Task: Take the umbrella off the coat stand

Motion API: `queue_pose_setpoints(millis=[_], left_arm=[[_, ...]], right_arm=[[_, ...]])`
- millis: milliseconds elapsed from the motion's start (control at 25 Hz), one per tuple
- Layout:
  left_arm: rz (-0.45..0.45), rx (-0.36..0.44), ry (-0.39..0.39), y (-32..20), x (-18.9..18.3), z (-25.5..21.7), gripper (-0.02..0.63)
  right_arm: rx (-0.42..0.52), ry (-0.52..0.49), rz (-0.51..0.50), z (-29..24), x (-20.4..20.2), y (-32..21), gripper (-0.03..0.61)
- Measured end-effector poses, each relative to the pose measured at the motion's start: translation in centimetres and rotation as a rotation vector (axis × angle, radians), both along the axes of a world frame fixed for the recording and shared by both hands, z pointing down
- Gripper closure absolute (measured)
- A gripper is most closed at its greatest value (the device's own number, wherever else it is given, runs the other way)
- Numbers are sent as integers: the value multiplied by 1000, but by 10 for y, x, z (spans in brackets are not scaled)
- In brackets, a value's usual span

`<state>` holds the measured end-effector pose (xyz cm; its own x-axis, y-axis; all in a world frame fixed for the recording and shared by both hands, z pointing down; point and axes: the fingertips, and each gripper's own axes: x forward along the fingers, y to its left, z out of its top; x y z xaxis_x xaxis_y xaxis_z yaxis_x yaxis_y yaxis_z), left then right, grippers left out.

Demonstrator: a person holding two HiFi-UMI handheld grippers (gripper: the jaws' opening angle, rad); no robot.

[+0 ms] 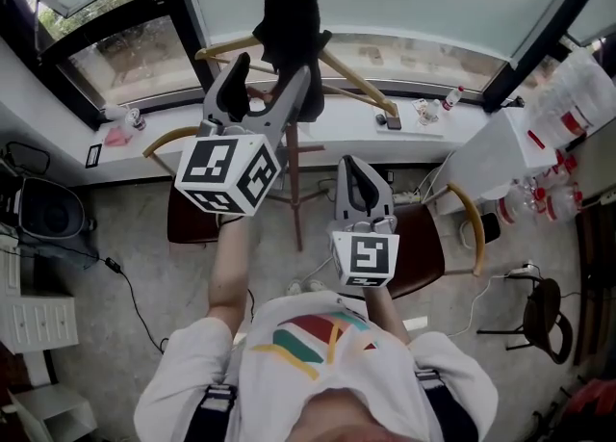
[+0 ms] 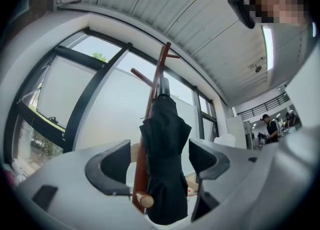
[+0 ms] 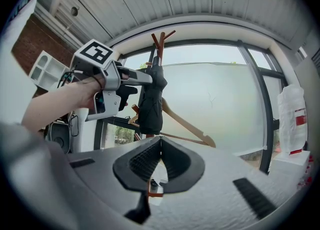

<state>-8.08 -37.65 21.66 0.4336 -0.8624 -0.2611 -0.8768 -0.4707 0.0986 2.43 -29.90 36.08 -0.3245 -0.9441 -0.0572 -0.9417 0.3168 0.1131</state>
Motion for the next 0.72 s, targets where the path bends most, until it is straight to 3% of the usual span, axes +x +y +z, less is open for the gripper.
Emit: queue_pose_setpoints(millis=[240,720], left_arm=[[54,-151,-20,-23,19,16,275],[62,-205,-127,-41,32,39,276]], right_arm=[[2,-16,11,-2,5,-3,578],[-10,-24,33,4,9,-4,578]])
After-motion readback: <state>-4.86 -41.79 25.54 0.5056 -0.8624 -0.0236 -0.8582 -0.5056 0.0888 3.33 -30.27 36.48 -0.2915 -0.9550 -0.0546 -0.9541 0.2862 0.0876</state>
